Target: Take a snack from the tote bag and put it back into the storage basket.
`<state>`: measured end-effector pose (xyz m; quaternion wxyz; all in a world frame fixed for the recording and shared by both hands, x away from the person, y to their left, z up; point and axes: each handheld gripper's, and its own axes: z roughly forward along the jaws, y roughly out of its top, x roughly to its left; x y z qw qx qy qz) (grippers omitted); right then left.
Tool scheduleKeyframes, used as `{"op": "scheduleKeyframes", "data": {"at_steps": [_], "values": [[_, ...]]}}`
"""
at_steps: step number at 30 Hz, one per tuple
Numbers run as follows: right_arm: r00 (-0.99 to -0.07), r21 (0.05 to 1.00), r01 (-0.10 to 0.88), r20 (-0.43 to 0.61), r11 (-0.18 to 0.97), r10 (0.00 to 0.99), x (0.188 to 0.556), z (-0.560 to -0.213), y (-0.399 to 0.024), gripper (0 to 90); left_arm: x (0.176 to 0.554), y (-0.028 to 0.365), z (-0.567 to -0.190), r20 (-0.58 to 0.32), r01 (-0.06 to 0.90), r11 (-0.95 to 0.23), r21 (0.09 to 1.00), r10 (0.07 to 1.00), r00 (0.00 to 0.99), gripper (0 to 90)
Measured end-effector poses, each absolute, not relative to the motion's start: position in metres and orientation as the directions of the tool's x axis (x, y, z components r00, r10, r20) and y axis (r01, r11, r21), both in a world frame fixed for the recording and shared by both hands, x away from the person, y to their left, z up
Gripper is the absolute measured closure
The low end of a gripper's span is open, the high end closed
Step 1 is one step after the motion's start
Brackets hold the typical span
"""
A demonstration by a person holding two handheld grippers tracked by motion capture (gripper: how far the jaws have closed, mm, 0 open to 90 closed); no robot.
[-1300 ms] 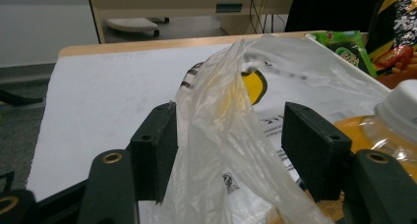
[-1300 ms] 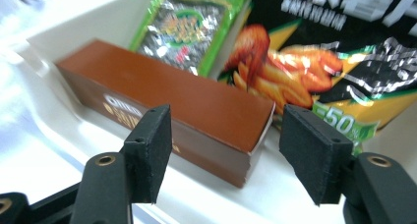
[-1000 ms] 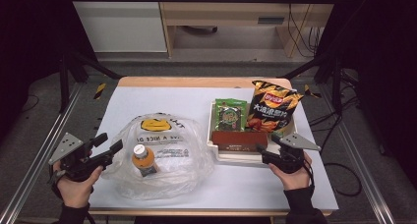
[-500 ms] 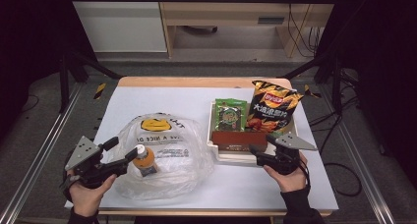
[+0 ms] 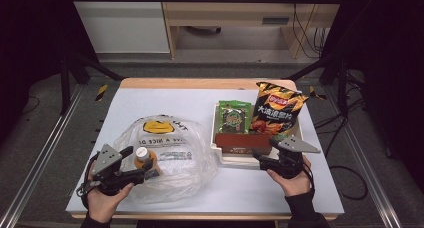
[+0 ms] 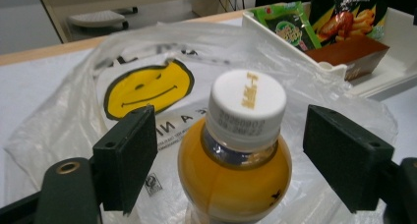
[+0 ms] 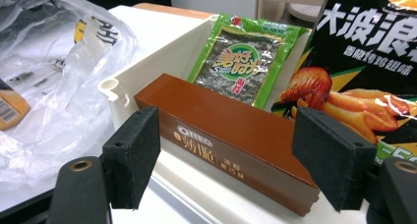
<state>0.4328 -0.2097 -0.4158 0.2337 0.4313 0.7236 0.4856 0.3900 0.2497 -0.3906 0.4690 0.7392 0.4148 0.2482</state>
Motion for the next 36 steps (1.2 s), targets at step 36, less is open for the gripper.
{"op": "scheduleKeyframes", "data": {"at_steps": [36], "values": [[-0.516,0.899,0.406,0.078,0.163,0.853,0.433,-0.416,-0.213,27.1,0.407,0.23,-0.379,-0.041,0.397,-0.187,0.898,0.865,0.499,30.8]]}}
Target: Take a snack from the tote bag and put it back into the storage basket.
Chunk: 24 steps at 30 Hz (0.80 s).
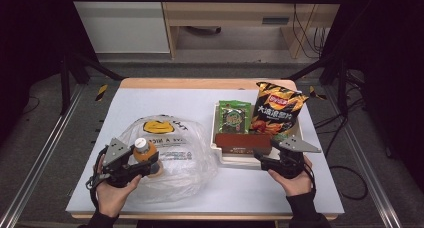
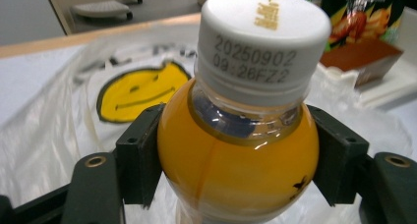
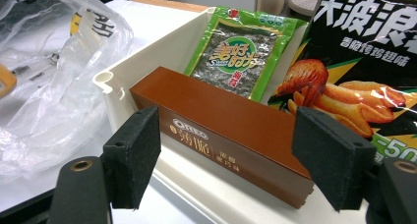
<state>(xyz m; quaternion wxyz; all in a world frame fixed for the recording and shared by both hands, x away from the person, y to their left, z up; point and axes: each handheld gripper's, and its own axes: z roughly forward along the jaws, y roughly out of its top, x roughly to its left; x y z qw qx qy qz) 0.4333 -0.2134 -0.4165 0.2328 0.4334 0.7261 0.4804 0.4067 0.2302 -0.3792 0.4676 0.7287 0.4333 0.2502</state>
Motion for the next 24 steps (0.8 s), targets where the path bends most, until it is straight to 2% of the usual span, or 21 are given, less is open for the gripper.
{"op": "scheduleKeyframes", "data": {"at_steps": [12,24], "values": [[-0.518,0.901,0.404,0.079,0.161,0.852,0.433,-0.417,-0.214,27.1,0.434,0.18,-0.392,-0.047,0.401,-0.211,0.891,0.837,0.545,30.7],[-0.522,0.904,0.395,0.073,0.165,0.85,0.432,-0.417,-0.212,27.0,0.44,0.175,-0.412,-0.05,0.43,-0.24,0.87,0.826,0.562,30.6]]}}
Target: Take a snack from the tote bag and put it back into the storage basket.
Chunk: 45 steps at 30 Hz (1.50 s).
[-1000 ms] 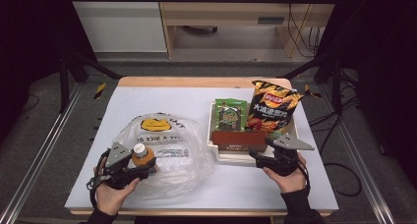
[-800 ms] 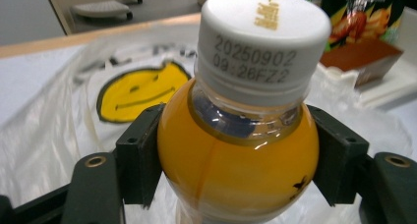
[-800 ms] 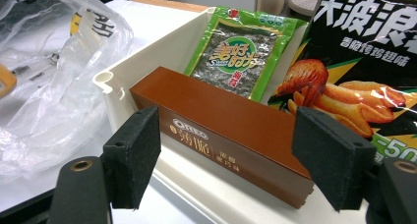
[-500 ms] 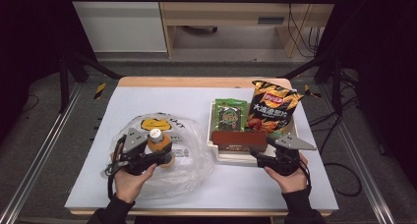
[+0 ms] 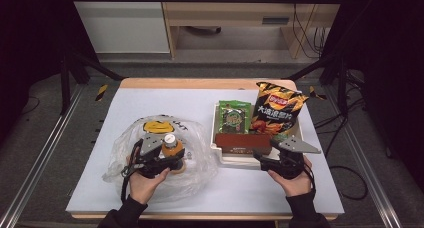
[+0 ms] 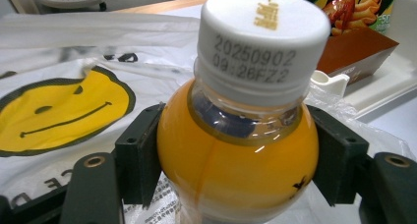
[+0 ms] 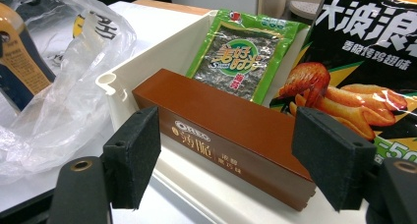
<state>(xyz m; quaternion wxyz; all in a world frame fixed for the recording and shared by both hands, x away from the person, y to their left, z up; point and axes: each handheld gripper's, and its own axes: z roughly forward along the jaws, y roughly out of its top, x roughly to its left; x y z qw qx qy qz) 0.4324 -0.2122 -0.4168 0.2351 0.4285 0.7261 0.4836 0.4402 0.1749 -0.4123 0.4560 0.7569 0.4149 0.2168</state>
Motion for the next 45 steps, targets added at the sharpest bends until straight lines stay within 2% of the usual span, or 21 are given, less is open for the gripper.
{"op": "scheduleKeyframes", "data": {"at_steps": [7,13,18,26,38,45], "values": [[-0.522,0.905,0.393,0.076,0.161,0.85,0.432,-0.417,-0.211,26.7,0.439,0.176,-0.413,-0.034,0.408,-0.247,0.879,0.821,0.57,30.1],[-0.531,0.911,0.379,0.07,0.163,0.844,0.432,-0.415,-0.205,26.3,0.428,0.187,-0.4,-0.033,0.378,-0.231,0.896,0.816,0.577,22.7],[-0.544,0.917,0.362,0.064,0.166,0.836,0.431,-0.411,-0.198,26.1,0.416,0.207,-0.389,-0.034,0.367,-0.219,0.904,0.818,0.574,21.0],[-0.576,0.926,0.34,0.068,0.163,0.815,0.43,-0.404,-0.18,26.1,0.406,0.239,-0.384,-0.037,0.35,-0.188,0.918,0.836,0.547,21.1],[-0.638,0.942,0.296,0.073,0.157,0.767,0.431,-0.393,-0.143,26.1,0.412,0.269,-0.387,-0.046,0.345,-0.152,0.926,0.863,0.503,22.0],[-0.688,0.945,0.284,0.08,0.165,0.721,0.432,-0.391,-0.111,26.1,0.42,0.288,-0.392,-0.068,0.375,-0.125,0.919,0.885,0.461,22.5]]}}
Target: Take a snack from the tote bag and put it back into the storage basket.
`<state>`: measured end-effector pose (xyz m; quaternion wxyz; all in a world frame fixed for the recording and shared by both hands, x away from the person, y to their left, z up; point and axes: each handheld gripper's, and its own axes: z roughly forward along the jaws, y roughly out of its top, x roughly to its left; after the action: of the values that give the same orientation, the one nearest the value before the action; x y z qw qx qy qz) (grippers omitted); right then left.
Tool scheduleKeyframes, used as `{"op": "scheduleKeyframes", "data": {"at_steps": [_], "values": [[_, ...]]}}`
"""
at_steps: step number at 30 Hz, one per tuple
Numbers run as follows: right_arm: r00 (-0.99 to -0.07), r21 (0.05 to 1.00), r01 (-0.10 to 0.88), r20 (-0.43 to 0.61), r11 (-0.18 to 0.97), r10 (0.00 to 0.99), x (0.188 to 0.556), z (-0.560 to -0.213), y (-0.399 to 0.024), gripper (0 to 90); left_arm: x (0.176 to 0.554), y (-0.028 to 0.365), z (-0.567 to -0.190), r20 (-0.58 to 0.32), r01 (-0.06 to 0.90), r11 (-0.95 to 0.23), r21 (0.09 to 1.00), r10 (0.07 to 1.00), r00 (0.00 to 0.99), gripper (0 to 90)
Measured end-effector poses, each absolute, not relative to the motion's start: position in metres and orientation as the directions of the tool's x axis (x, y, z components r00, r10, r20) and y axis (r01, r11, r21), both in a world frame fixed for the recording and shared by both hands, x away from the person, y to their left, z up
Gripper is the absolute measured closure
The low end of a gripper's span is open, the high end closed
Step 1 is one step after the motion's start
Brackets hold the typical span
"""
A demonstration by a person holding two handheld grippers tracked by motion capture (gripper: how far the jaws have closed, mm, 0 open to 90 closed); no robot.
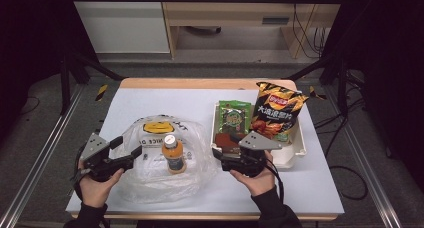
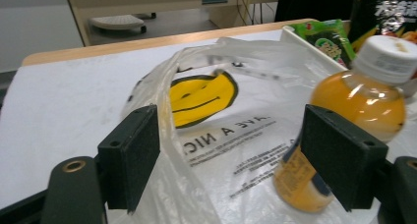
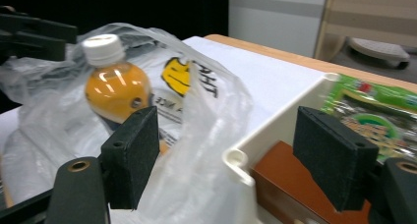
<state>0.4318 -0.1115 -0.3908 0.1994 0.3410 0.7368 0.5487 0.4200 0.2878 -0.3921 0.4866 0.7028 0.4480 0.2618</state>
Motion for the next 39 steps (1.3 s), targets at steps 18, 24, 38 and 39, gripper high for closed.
{"op": "scheduleKeyframes", "data": {"at_steps": [18,24,38,39], "values": [[-0.771,0.943,0.281,0.111,0.179,0.627,0.431,-0.396,-0.046,26.3,0.419,0.302,-0.4,-0.053,0.39,-0.148,0.909,0.886,0.461,23.6],[-0.782,0.936,0.29,0.111,0.2,0.613,0.434,-0.405,-0.025,26.3,0.421,0.305,-0.407,-0.049,0.404,-0.16,0.901,0.887,0.459,23.6],[-0.778,0.923,0.308,0.106,0.229,0.619,0.449,-0.422,0.004,22.2,0.424,0.307,-0.417,-0.046,0.418,-0.173,0.892,0.885,0.464,23.6],[-0.779,0.922,0.309,0.107,0.231,0.618,0.45,-0.423,0.005,22.2,0.425,0.306,-0.417,-0.045,0.418,-0.174,0.892,0.884,0.465,23.6]]}}
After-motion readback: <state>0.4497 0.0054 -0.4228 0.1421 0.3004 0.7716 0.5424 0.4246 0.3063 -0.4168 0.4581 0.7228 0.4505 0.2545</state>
